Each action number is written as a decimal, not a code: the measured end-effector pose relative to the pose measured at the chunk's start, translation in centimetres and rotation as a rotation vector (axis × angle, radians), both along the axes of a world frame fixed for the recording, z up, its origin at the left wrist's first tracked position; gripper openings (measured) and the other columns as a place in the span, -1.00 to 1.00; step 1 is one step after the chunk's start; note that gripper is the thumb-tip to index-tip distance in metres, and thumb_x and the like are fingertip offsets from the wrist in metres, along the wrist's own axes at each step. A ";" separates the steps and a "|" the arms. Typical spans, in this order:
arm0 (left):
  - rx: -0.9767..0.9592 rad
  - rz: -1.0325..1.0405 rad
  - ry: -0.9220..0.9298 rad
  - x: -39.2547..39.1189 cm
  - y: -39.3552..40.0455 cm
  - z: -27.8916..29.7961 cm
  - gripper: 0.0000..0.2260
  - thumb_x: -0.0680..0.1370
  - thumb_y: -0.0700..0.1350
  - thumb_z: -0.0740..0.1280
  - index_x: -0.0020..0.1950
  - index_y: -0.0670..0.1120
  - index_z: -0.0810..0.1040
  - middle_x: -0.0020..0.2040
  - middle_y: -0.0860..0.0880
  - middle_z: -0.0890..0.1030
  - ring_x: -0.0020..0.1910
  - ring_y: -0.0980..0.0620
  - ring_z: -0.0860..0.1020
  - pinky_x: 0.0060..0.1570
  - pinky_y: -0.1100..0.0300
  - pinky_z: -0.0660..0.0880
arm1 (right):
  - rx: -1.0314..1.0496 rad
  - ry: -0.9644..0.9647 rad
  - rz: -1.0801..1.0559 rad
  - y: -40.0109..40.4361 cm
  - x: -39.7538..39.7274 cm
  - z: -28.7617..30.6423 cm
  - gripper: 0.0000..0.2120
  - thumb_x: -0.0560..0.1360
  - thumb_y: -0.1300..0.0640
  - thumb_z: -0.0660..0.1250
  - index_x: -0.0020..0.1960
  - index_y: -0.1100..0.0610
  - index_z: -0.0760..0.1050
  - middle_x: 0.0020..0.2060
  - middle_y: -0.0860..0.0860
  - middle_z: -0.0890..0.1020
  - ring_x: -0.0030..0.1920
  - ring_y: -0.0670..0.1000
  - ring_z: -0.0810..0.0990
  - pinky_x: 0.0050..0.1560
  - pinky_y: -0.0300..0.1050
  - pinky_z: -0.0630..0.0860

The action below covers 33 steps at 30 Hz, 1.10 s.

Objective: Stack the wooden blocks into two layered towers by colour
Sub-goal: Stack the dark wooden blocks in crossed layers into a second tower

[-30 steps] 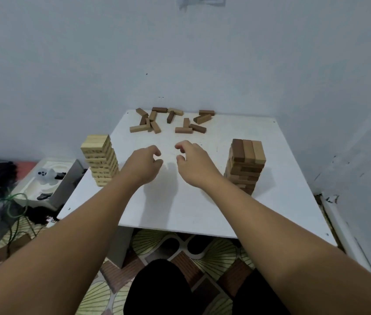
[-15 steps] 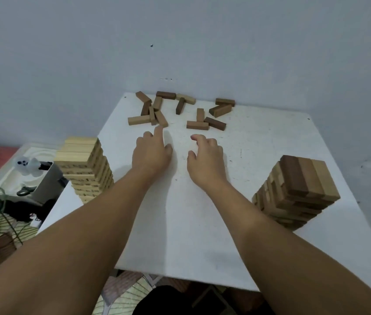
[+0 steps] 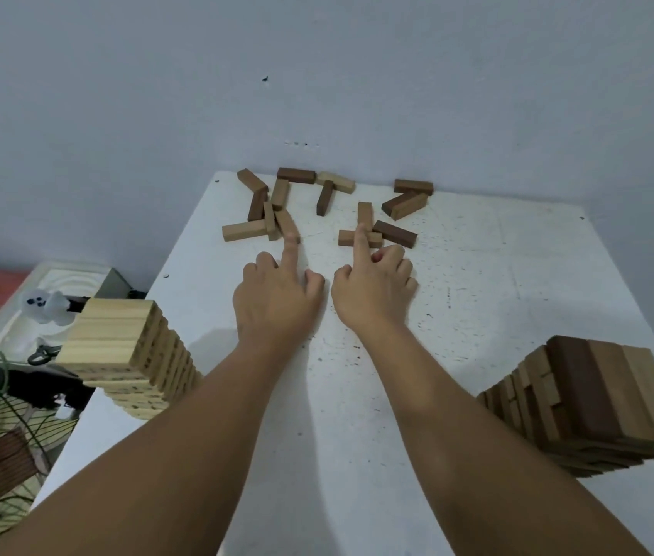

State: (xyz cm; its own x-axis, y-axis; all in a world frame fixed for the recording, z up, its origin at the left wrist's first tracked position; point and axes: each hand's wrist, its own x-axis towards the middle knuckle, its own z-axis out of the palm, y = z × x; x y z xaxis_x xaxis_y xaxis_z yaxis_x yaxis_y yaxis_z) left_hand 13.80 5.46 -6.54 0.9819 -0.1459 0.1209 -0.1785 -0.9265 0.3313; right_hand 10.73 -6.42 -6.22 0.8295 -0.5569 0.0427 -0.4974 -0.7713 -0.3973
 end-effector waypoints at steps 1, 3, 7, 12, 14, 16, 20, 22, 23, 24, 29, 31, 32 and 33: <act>0.011 0.001 -0.010 0.1 0.0 -0.1 -0.41 0.64 0.13 0.02 0.69 0.10 0.08 0.03 -0.08 0.47 -0.02 -0.02 0.37 -0.13 0.07 0.35 | 0.014 0.009 -0.004 -0.2 0.3 0.2 -0.42 0.67 -0.05 0.11 0.65 -0.14 0.04 0.28 0.09 0.31 0.27 0.14 0.31 0.28 0.06 0.27; 0.049 -0.001 -0.041 0.2 -0.2 -0.4 -0.40 0.65 0.13 0.02 0.69 0.06 0.08 0.04 -0.11 0.47 -0.01 -0.04 0.33 -0.08 0.06 0.37 | 0.024 0.001 -0.015 -0.3 0.5 0.2 -0.45 0.66 -0.05 0.12 0.63 -0.14 0.11 0.27 0.08 0.32 0.27 0.13 0.32 0.27 0.05 0.28; 0.022 -0.036 -0.123 0.4 -0.1 -0.8 -0.49 0.62 0.07 0.08 0.57 0.00 0.33 0.02 -0.12 0.41 0.00 -0.08 0.30 0.08 0.02 0.39 | -0.015 -0.147 -0.041 0.0 -0.1 -0.5 -0.61 0.64 0.03 0.24 0.46 -0.11 0.37 0.26 0.07 0.35 0.24 0.13 0.35 0.22 0.02 0.32; -0.102 -0.118 -0.166 0.2 0.1 -1.0 -0.72 0.61 -0.12 0.22 0.32 -0.05 0.48 0.32 -0.13 0.44 0.36 -0.15 0.32 0.32 -0.03 0.30 | 0.034 -0.270 -0.032 -0.4 -0.3 -1.1 -0.71 0.64 0.08 0.29 0.34 -0.09 0.52 0.40 -0.04 0.41 0.41 0.07 0.33 0.40 0.07 0.32; -0.166 -0.181 -0.169 0.2 0.2 -0.9 -0.89 0.63 -0.15 0.22 0.12 -0.07 0.49 0.24 -0.07 0.51 0.31 -0.12 0.39 0.30 -0.03 0.38 | 0.047 -0.277 -0.006 -0.4 -0.4 -1.3 -0.73 0.64 0.03 0.29 0.33 -0.12 0.52 0.36 -0.10 0.48 0.39 0.04 0.36 0.43 0.06 0.29; -0.236 -0.231 -0.164 0.2 0.3 -0.8 -0.96 0.63 -0.13 0.24 -0.02 -0.03 0.44 0.03 0.01 0.53 0.09 -0.07 0.46 0.10 -0.03 0.46 | 0.056 -0.275 0.008 -0.4 -0.4 -1.3 -0.78 0.66 -0.05 0.27 0.28 -0.16 0.54 0.26 -0.13 0.54 0.31 0.03 0.40 0.41 0.06 0.29; -0.368 -0.256 -0.158 0.1 0.2 -1.1 -0.88 0.62 -0.02 0.29 0.14 0.04 0.55 0.09 0.07 0.57 0.13 0.01 0.46 0.12 -0.04 0.50 | 0.077 -0.270 0.037 -0.3 -0.5 -0.9 -0.72 0.68 -0.21 0.16 0.20 -0.21 0.61 0.09 -0.18 0.65 0.21 0.00 0.47 0.39 0.05 0.22; -0.389 -0.261 -0.122 -0.1 0.3 -1.0 -0.77 0.61 0.07 0.30 0.26 0.11 0.56 0.15 0.09 0.56 0.21 0.02 0.43 0.19 0.02 0.48 | 0.113 -0.273 0.055 -0.3 -0.6 -0.6 -0.73 0.68 -0.16 0.16 0.20 -0.21 0.62 0.09 -0.20 0.67 0.22 -0.02 0.47 0.39 0.03 0.18; -0.381 -0.268 -0.125 -0.1 0.3 -1.0 -0.73 0.62 0.10 0.31 0.31 0.16 0.56 0.18 0.09 0.54 0.22 0.02 0.42 0.20 0.06 0.46 | 0.133 -0.271 0.065 -0.4 -0.6 -0.6 -0.74 0.68 -0.14 0.17 0.21 -0.22 0.61 0.09 -0.20 0.67 0.22 -0.03 0.47 0.39 0.02 0.18; -0.357 -0.272 -0.137 -0.2 0.3 -1.0 -0.70 0.61 0.12 0.32 0.36 0.20 0.55 0.21 0.08 0.52 0.23 0.00 0.41 0.21 0.07 0.44 | 0.147 -0.272 0.075 -0.4 -0.6 -0.5 -0.75 0.68 -0.13 0.18 0.23 -0.23 0.60 0.11 -0.20 0.65 0.23 -0.04 0.46 0.39 0.01 0.19; -0.291 -0.293 -0.137 0.4 0.6 -1.2 -0.72 0.60 0.07 0.41 0.32 0.15 0.63 0.29 -0.03 0.51 0.24 -0.13 0.44 0.23 -0.07 0.45 | 0.162 -0.381 -0.080 -1.0 -0.1 -0.3 -0.70 0.67 0.04 0.23 0.36 -0.14 0.56 0.28 -0.04 0.50 0.33 0.09 0.40 0.37 0.08 0.34; -0.286 -0.301 -0.135 0.6 0.7 -1.3 -0.72 0.61 0.06 0.41 0.32 0.13 0.64 0.31 -0.05 0.51 0.26 -0.13 0.43 0.24 -0.06 0.44 | 0.100 -0.257 -0.117 -1.3 0.3 -0.1 -0.60 0.66 0.10 0.20 0.48 -0.11 0.43 0.47 -0.01 0.38 0.49 0.12 0.27 0.51 0.19 0.20; -0.288 -0.303 -0.138 0.6 0.7 -1.3 -0.72 0.61 0.05 0.42 0.32 0.13 0.65 0.31 -0.05 0.51 0.27 -0.13 0.43 0.24 -0.05 0.43 | 0.069 -0.153 -0.101 -1.6 0.5 0.0 -0.53 0.65 0.11 0.19 0.54 -0.10 0.33 0.56 0.01 0.27 0.57 0.13 0.16 0.56 0.24 0.09; -0.292 -0.304 -0.142 0.6 0.8 -1.4 -0.73 0.61 0.05 0.42 0.32 0.12 0.65 0.31 -0.05 0.51 0.27 -0.13 0.43 0.24 -0.04 0.43 | 0.052 -0.057 -0.076 -1.7 0.7 0.2 -0.48 0.65 0.13 0.17 0.60 -0.08 0.24 0.63 0.01 0.16 0.62 0.14 0.04 0.59 0.29 0.00</act>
